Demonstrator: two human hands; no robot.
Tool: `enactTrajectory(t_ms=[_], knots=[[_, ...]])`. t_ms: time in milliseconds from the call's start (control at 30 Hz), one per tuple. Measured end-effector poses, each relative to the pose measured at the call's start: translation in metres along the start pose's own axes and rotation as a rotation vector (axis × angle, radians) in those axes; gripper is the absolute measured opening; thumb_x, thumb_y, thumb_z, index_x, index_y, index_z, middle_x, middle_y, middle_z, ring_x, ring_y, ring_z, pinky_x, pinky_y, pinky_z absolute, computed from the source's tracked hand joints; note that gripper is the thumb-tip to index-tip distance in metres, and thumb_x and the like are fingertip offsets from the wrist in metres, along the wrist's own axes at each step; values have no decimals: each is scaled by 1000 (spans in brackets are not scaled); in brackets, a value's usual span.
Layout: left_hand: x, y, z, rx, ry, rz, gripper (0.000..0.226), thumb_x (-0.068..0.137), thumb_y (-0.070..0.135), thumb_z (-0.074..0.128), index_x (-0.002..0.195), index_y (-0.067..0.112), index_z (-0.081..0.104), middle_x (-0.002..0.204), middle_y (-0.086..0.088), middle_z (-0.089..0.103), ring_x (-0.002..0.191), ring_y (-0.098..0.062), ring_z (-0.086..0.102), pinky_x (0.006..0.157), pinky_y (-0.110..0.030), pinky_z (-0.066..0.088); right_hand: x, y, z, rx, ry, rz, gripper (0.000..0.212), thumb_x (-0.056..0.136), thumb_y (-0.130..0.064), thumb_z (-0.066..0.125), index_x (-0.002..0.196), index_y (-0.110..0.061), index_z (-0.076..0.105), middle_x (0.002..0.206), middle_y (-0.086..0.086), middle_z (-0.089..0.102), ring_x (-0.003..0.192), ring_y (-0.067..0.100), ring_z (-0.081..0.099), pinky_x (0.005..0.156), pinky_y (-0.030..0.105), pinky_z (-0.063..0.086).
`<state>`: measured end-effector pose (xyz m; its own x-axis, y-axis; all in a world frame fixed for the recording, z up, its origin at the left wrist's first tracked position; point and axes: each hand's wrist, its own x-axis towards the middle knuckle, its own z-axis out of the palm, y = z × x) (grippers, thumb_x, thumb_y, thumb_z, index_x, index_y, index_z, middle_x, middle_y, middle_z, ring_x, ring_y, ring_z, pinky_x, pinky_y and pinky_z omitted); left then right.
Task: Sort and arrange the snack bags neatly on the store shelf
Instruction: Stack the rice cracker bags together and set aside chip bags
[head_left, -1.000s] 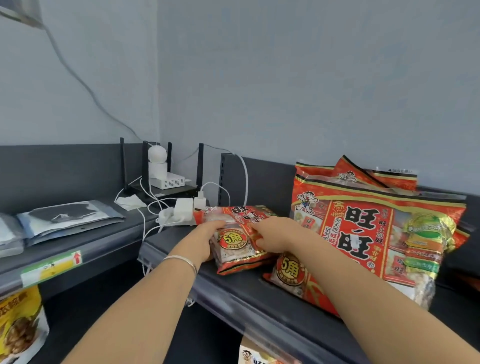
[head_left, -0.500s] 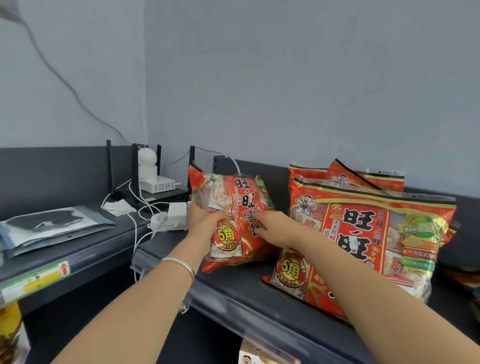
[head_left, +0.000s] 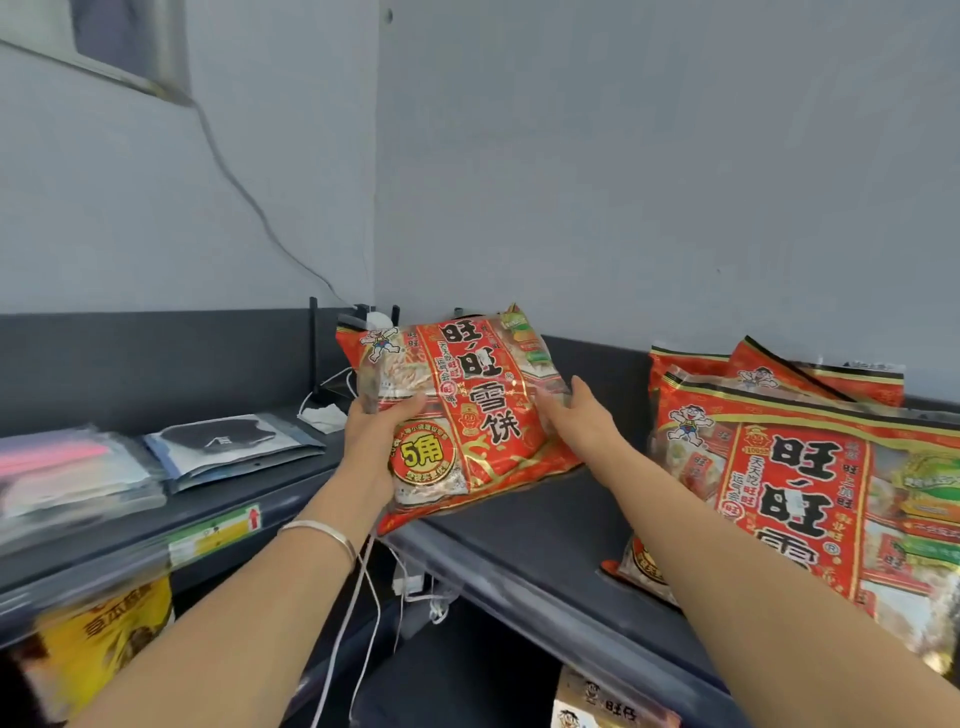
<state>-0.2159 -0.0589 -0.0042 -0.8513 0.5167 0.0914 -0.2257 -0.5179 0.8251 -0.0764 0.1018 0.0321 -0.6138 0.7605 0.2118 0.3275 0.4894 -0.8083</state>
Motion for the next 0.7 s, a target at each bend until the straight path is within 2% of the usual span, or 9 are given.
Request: enactTrajectory(t_ms=[67,133,200,233,367,467,567,633,700], knots=[[-2,3,-10,10,-15,-21,64,73,25,78,128,15,47,110,-17,67,87,-34,68,65,-42,56,-4,-7,-1,32,23,9,76,89,-58,53,146,-14,28,135,8,53,114,29,60,96,46,49],[-7,4,-16,27,-48,-34,70,69,47,74,127,16,52,108,-15,69,89,-35,69,70,-44,56,-9,-10,-3,105,23,10,62,83,-58,61,125,-14,49,112,3,67,95,24,68,90,45,54],[-14,4,-16,35,-96,-46,74,66,61,66,125,17,56,109,-14,69,94,-36,68,76,-48,56,-17,-14,-11,226,-20,13,43,81,-52,68,105,-18,57,93,2,73,82,21,72,85,45,57],[-17,2,-14,35,-133,-50,75,67,65,62,126,18,56,111,-14,69,96,-37,67,77,-49,56,-22,-15,-16,278,-58,17,38,81,-47,70,102,-17,58,90,3,74,79,21,73,84,43,58],[-33,-6,9,31,-205,15,59,79,63,53,121,22,58,107,-12,70,85,-31,71,65,-39,58,-45,-9,-51,440,-157,27,48,81,-37,74,117,-12,53,94,7,75,78,22,73,67,33,59],[-44,-25,37,96,-183,129,56,85,59,51,131,27,47,115,-9,67,91,-28,69,75,-42,56,-64,12,-85,488,-145,19,46,81,-32,75,117,-11,54,96,9,75,82,26,73,72,36,59],[-65,-46,75,150,-206,160,59,89,51,50,142,31,32,119,-2,61,98,-24,65,80,-42,52,-88,35,-123,487,-76,29,44,81,-32,75,115,-10,57,96,10,75,85,28,73,79,41,59],[-80,-60,101,179,-236,140,52,93,47,47,140,32,34,115,0,62,95,-21,65,78,-39,52,-107,49,-149,466,10,18,46,81,-32,75,116,-9,57,95,9,75,84,27,73,80,43,58],[-94,-71,125,216,-270,115,41,95,46,45,134,35,39,116,-1,62,99,-23,64,84,-44,52,-126,64,-171,474,105,4,44,81,-30,75,115,-13,54,94,7,75,79,24,74,74,40,60]])
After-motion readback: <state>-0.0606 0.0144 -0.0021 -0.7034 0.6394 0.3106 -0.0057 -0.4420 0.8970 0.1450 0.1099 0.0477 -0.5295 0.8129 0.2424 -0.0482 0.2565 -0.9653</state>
